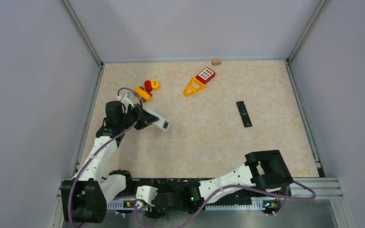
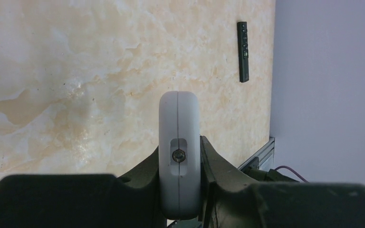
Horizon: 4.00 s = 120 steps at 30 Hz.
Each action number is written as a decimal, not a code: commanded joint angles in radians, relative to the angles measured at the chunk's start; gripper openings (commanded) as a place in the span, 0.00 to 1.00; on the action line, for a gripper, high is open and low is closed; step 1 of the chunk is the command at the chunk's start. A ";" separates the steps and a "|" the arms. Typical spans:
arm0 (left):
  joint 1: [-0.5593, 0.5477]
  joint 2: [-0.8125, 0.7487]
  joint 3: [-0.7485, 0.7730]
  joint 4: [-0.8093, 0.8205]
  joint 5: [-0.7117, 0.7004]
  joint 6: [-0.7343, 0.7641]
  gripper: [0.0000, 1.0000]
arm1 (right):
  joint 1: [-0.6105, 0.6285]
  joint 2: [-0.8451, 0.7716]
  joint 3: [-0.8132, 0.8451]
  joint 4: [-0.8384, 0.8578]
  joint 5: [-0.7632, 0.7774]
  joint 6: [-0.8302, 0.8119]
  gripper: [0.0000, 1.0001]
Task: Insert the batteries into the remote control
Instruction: Pick up the battery cover at the center of the board.
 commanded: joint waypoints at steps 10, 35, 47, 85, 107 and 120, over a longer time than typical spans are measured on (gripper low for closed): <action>0.069 -0.029 0.071 -0.071 0.070 0.081 0.00 | 0.048 0.150 0.192 -0.050 -0.005 -0.018 0.78; 0.078 -0.015 0.057 -0.057 0.067 0.090 0.00 | -0.047 0.122 0.131 -0.254 0.212 0.242 0.53; 0.078 -0.024 0.059 -0.057 0.074 0.080 0.00 | -0.203 -0.021 0.036 -0.410 0.348 0.466 0.48; 0.079 -0.175 -0.010 -0.059 -0.148 0.022 0.00 | -0.281 0.123 0.197 -0.578 0.088 0.765 0.26; 0.072 -0.161 -0.173 0.169 -0.027 -0.097 0.00 | -0.439 -0.200 -0.008 -0.640 0.277 0.939 0.00; -0.223 0.025 -0.298 0.560 -0.401 -0.352 0.10 | -0.662 -0.438 -0.132 -0.566 0.202 0.825 0.00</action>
